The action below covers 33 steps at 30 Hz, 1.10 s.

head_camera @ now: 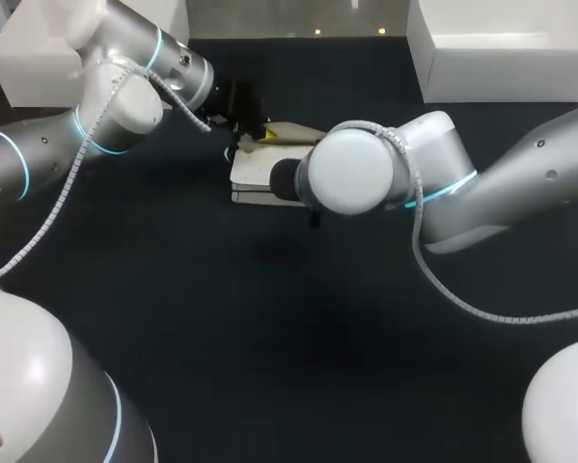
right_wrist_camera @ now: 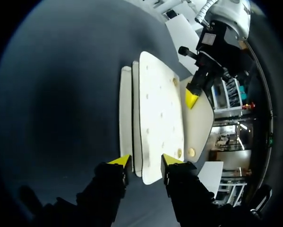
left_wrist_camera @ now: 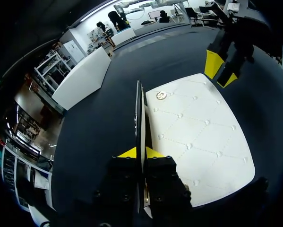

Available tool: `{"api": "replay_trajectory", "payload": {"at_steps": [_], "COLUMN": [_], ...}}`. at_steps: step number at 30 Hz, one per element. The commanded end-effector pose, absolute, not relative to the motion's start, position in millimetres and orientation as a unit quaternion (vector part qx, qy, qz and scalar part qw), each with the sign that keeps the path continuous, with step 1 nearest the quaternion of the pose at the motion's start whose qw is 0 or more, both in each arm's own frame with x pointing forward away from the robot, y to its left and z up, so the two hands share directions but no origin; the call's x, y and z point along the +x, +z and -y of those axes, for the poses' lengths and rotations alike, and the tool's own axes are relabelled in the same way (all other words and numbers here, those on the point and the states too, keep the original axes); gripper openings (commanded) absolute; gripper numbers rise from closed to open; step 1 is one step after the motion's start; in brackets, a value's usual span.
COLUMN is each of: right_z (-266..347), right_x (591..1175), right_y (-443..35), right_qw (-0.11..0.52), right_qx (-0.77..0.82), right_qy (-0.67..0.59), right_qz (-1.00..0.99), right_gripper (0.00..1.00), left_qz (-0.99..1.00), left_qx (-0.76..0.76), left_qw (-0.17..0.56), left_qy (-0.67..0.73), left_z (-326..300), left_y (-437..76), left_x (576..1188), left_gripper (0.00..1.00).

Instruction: Pick up the bag, open it, inspect its contents, close it, and place it on the opposite side

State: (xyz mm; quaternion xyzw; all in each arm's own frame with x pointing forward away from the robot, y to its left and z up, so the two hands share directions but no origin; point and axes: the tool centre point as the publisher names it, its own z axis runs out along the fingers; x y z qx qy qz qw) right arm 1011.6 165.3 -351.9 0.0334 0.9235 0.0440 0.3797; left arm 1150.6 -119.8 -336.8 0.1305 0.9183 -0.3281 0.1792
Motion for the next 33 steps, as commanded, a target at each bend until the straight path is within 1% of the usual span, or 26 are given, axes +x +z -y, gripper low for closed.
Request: {"api": "replay_trajectory", "payload": {"at_steps": [1, 2, 6, 8, 13, 17, 18, 20, 25, 29, 31, 32, 33], "right_z": [-173.0, -173.7, -175.2, -174.7, -172.7, -170.9, -170.2, -169.8, -167.3, -166.8, -166.8, -166.7, -166.5], "right_x": [1018.6, 1019.9, 1022.4, 1023.0, 1023.9, 1024.1, 1024.0, 1023.9, 1024.6, 1025.5, 1026.1, 1026.4, 1026.8], "right_y": [-359.7, -360.6, -364.4, -365.9, -368.4, -369.3, -368.8, -368.3, -368.2, -368.6, -368.9, -369.1, -369.3], "right_qw": [0.385, 0.386, 0.384, 0.383, 0.382, 0.382, 0.383, 0.384, 0.386, 0.386, 0.386, 0.386, 0.386], "right_qx": [0.029, 0.026, 0.023, 0.023, 0.024, 0.028, 0.030, 0.031, 0.036, 0.038, 0.039, 0.039, 0.040], "right_qy": [0.035, 0.030, 0.018, 0.013, 0.008, 0.007, 0.009, 0.009, 0.011, 0.013, 0.014, 0.014, 0.014], "right_qz": [-0.922, -0.921, -0.923, -0.923, -0.924, -0.924, -0.923, -0.923, -0.922, -0.921, -0.921, -0.921, -0.921], "right_gripper": [0.37, 0.36, 0.27, 0.26, 0.26, 0.23, 0.20, 0.19, 0.20, 0.18, 0.15, 0.11, 0.04], "left_qz": [-0.919, -0.919, -0.919, -0.919, -0.919, -0.919, -0.919, -0.919, -0.919, -0.919, -0.919, -0.918, -0.918], "left_qx": [0.131, 0.131, 0.132, 0.132, 0.134, 0.135, 0.136, 0.137, 0.140, 0.142, 0.145, 0.146, 0.148], "left_qw": [0.175, 0.174, 0.172, 0.171, 0.169, 0.168, 0.168, 0.167, 0.166, 0.165, 0.165, 0.165, 0.164], "left_qy": [-0.329, -0.330, -0.330, -0.330, -0.329, -0.329, -0.329, -0.329, -0.329, -0.329, -0.329, -0.329, -0.329], "left_z": [120.8, 120.9, 121.2, 121.3, 121.4, 121.8, 121.9, 122.1, 122.4, 122.7, 123.0, 123.1, 123.2], "left_y": [-337.8, -337.9, -337.9, -337.9, -338.3, -339.2, -339.3, -339.6, -340.1, -340.6, -340.6, -340.6, -340.6], "left_x": [1151.7, 1151.6, 1151.4, 1151.4, 1151.4, 1150.9, 1150.7, 1150.5, 1149.0, 1148.0, 1146.9, 1146.5, 1146.0], "left_gripper": [0.00, 0.00, 0.00, 0.00, 0.00, 0.00, 0.00, 0.00, 0.00, 0.00, 0.00, 0.00, 0.00]}}
